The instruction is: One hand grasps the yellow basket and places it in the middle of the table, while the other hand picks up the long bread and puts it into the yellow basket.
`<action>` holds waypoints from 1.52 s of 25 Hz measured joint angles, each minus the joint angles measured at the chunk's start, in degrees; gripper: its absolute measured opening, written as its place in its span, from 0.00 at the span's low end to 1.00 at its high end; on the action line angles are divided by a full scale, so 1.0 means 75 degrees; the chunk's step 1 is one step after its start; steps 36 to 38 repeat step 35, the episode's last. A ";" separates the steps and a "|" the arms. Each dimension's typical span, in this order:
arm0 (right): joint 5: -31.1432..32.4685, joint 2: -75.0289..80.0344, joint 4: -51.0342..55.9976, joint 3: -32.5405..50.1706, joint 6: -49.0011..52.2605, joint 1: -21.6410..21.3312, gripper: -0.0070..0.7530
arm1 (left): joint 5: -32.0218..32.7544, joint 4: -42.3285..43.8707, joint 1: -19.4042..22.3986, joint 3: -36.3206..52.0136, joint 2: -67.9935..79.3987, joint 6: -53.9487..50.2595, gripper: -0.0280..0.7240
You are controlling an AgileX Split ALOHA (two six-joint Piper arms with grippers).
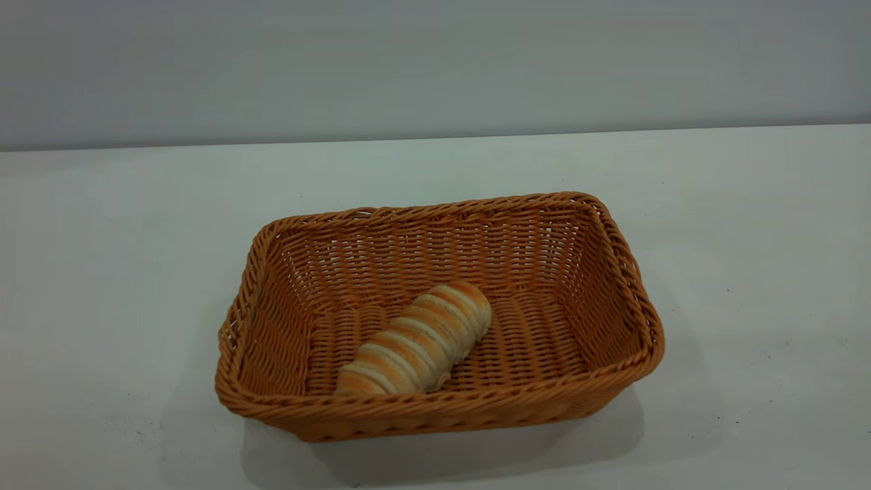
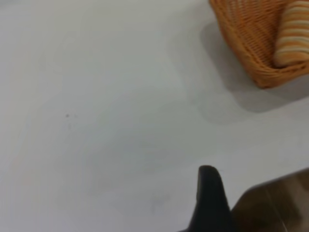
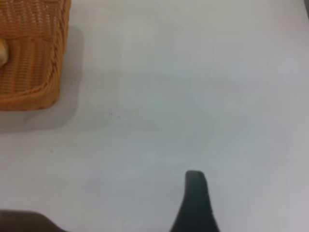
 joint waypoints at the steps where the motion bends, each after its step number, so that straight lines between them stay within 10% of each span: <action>1: 0.0000 0.0000 0.0000 0.0000 0.0000 -0.0016 0.78 | 0.0000 0.0000 0.0142 0.0000 0.0000 0.0000 0.80; 38: 0.0000 0.0000 0.0009 0.0000 0.0000 0.0493 0.78 | 0.0000 0.0000 0.0379 0.0000 0.0000 0.0000 0.80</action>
